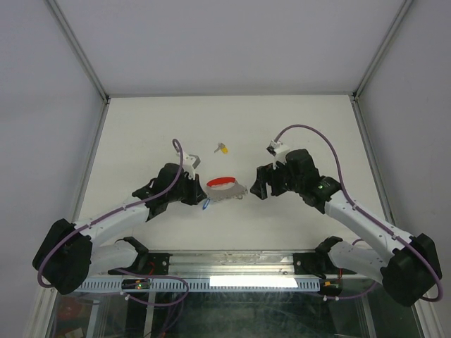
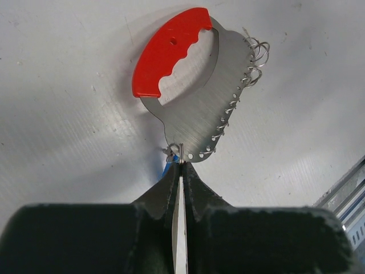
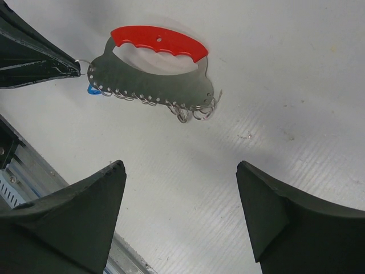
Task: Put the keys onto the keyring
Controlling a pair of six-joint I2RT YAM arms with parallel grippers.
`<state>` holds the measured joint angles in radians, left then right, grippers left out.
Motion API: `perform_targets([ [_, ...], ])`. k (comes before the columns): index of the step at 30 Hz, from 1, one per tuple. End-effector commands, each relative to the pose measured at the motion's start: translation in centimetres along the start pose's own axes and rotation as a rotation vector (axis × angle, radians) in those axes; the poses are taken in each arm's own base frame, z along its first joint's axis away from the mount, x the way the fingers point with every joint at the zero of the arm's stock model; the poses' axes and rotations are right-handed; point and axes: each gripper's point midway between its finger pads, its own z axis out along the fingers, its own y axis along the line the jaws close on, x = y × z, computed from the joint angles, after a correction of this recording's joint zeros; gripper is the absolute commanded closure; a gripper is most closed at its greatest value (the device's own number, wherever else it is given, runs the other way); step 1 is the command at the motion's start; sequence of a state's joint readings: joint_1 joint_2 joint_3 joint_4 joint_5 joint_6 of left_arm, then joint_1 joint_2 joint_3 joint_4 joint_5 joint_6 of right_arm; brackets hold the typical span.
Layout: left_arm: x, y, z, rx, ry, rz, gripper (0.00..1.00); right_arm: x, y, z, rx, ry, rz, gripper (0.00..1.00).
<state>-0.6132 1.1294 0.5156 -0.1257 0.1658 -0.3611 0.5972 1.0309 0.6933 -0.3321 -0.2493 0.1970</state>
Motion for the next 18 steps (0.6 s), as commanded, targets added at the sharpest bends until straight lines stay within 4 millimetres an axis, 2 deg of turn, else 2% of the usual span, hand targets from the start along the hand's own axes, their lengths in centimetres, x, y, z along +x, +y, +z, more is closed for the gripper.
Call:
perform_targets([
  [1, -1.9, -0.5, 0.4, 0.038, -0.111, -0.023, 0.97, -2.3, 1.2, 0.0, -0.048, -0.069, -0.016, 0.19],
  [4, -2.1, -0.1, 0.3, 0.018, -0.128, -0.028, 0.85, -2.4, 1.0, 0.1, -0.038, -0.069, -0.015, 0.19],
  [10, -4.7, 0.2, -0.4, -0.041, -0.179, 0.012, 0.69, -2.3, 0.7, -0.1, -0.018, -0.066, -0.014, 0.19],
  [14, -7.5, 0.3, -0.3, -0.093, -0.197, 0.078, 0.65, -2.4, 0.6, -0.3, -0.009, -0.074, -0.005, 0.19],
  [18, -10.8, 0.4, 1.4, -0.128, -0.190, 0.136, 0.64, -2.2, 0.7, -0.7, -0.008, -0.075, 0.007, 0.19],
])
